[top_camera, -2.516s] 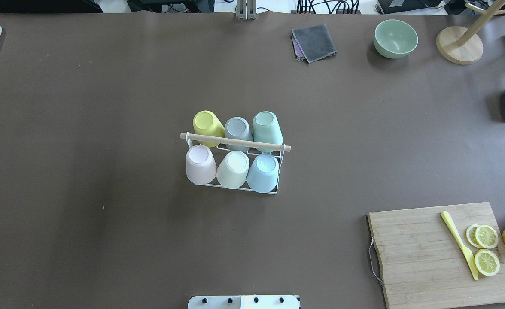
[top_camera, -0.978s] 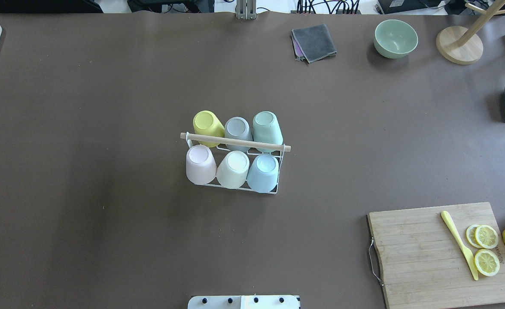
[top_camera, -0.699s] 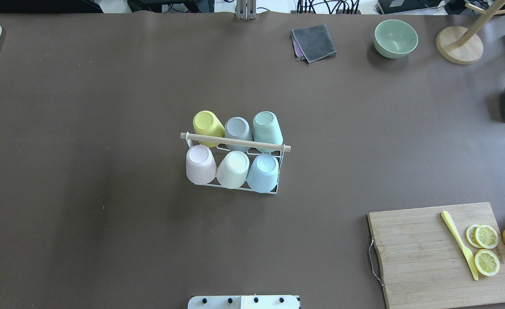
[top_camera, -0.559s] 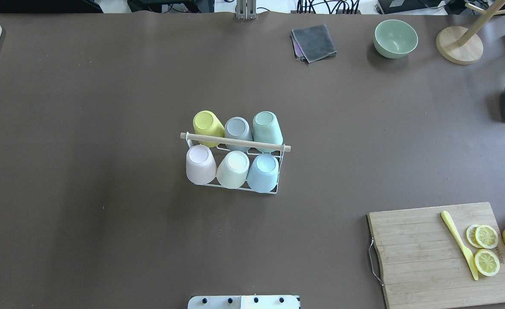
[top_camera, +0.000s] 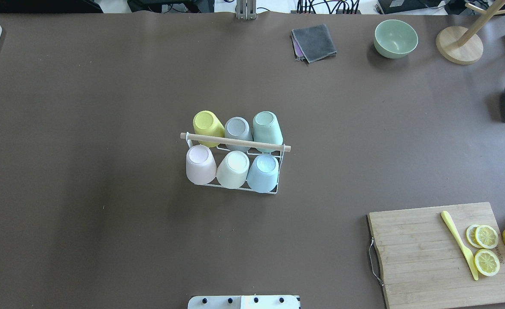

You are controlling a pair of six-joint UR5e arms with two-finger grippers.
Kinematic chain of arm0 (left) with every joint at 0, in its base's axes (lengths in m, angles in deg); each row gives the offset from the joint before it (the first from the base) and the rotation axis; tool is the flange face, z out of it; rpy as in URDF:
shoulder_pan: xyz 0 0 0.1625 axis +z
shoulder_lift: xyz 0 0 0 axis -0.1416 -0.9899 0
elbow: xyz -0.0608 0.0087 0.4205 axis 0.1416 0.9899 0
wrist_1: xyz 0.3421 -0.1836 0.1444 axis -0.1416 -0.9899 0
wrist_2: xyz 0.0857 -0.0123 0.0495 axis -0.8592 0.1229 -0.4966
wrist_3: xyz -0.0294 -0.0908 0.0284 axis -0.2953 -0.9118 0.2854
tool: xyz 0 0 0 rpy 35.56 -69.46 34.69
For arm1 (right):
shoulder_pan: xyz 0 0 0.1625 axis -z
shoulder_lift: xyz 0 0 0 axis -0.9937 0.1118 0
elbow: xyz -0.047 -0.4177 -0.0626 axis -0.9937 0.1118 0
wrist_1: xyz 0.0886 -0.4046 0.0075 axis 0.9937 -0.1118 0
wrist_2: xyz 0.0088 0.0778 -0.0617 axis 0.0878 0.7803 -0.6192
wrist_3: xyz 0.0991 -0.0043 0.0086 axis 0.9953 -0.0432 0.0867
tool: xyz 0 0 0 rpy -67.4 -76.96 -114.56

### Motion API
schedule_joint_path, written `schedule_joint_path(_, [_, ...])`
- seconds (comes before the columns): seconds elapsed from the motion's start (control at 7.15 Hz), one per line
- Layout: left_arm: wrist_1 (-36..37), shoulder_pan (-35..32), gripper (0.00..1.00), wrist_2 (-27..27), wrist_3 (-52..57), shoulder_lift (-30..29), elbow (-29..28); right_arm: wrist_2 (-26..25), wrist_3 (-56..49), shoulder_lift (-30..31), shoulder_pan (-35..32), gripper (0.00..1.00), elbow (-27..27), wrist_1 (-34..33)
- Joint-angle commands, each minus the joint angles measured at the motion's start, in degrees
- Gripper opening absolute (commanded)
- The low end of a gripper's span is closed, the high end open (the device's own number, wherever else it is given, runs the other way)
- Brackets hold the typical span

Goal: Place cup on cup holder

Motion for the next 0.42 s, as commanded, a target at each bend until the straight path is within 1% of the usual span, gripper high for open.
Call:
schedule_joint_path(0.0, [-0.01, -1.45, 0.99, -0.01, 0.03, 0.00, -0.03, 0.00, 0.00, 0.05, 0.00, 1.00, -0.04, 0.00])
schedule_joint_path(0.28, [-0.01, -1.46, 0.99, -0.01, -0.05, 0.00, -0.39, -0.09, 0.00, 0.05, 0.00, 1.00, 0.04, 0.00])
